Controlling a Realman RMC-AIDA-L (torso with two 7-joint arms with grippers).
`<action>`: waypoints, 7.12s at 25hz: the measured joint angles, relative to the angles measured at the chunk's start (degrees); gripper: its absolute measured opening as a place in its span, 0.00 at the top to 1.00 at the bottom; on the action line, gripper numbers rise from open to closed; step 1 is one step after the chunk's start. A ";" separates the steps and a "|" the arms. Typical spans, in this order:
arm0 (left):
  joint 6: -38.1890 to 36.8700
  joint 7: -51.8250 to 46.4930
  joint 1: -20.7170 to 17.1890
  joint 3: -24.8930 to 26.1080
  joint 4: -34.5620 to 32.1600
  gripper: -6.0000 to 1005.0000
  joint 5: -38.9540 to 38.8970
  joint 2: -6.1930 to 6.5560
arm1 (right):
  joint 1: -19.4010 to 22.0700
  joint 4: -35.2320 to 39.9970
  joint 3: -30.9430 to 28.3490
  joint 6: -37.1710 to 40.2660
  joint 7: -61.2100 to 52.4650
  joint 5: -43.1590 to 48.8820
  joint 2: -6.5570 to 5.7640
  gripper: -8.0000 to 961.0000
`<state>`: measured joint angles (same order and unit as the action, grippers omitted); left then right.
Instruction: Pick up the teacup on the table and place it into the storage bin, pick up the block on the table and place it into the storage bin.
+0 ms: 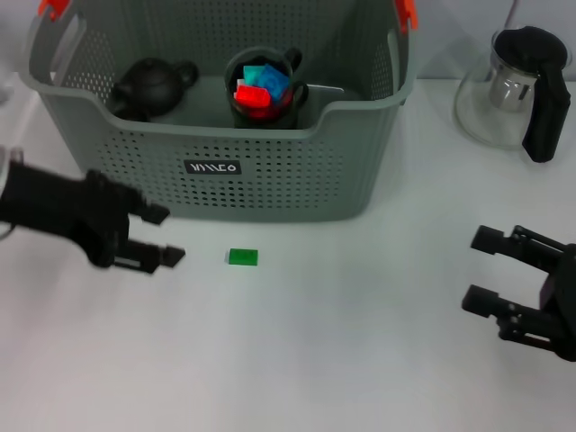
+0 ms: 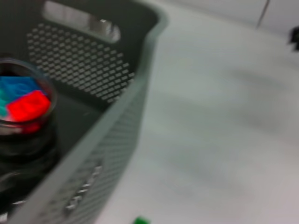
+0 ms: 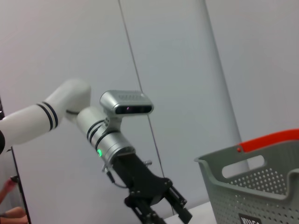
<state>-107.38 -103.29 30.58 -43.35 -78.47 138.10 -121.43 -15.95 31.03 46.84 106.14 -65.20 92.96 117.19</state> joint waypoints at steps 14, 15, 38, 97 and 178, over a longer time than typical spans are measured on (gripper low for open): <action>21.58 7.52 1.82 -17.96 6.42 0.37 9.91 -2.94 | -1.18 0.25 -1.03 -1.85 -7.10 0.49 -0.54 0.14; 23.94 7.96 1.45 -19.32 7.49 0.37 9.19 -2.86 | -1.19 0.25 -1.07 -1.81 -7.40 0.49 -0.55 0.14; 32.82 0.14 4.07 -28.56 16.01 0.37 8.30 -3.08 | -0.83 -0.28 -2.43 -1.74 -9.02 0.73 -0.52 0.14; 33.21 -7.94 2.33 -36.88 14.69 0.39 11.16 -3.23 | -1.40 -0.19 -2.46 -2.69 -10.30 0.99 -0.74 0.14; 24.46 -5.29 19.92 -4.84 21.14 0.81 -14.52 7.42 | -2.00 0.17 -2.22 -1.19 -10.65 2.75 -0.44 0.14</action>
<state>-82.92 -108.57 50.51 -48.19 -57.33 123.58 -114.01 -17.95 31.20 44.62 104.95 -75.84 95.71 116.75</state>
